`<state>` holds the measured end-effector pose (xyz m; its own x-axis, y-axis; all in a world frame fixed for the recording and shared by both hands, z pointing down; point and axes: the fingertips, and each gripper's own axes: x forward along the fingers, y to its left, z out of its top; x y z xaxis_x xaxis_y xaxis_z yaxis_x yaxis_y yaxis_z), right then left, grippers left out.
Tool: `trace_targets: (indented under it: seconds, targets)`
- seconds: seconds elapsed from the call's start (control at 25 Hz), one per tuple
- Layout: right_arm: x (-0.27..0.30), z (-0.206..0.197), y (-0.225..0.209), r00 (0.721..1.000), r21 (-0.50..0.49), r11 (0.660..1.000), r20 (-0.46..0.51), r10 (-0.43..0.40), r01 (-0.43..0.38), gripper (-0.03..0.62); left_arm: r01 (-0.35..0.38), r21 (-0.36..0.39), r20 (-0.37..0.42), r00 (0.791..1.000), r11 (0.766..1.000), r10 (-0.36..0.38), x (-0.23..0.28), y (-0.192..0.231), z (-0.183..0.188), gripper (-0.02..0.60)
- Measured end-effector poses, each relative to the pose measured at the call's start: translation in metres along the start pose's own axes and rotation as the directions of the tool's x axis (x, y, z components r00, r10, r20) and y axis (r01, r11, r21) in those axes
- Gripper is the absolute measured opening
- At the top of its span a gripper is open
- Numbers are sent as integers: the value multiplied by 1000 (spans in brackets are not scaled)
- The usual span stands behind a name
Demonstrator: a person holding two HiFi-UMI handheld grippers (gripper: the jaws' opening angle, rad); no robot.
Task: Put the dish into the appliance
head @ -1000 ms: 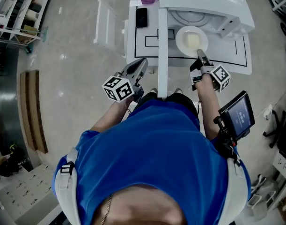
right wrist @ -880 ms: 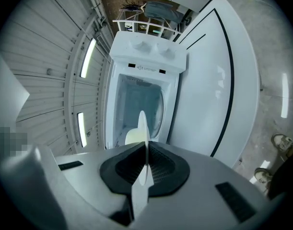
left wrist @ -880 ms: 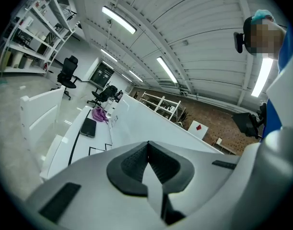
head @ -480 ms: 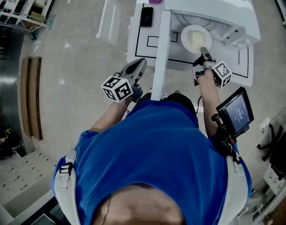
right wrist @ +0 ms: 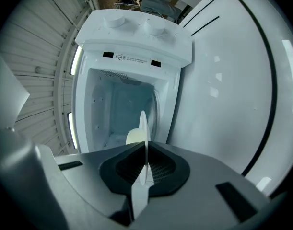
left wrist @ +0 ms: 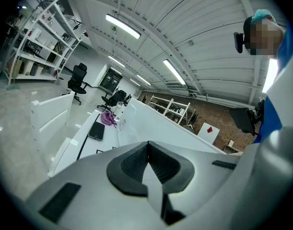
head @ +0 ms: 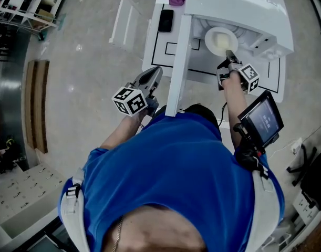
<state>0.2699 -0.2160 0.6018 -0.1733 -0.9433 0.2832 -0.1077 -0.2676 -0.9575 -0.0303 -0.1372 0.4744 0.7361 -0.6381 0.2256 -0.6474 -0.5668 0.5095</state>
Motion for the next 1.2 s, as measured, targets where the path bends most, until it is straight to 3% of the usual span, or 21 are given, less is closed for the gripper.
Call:
trace_targets:
  seconds: [1.2]
  targets:
    - [53,33,-7,996,-46,995,33,-87,88,11,-54,-9,52,997,999,54,5,5,5,6]
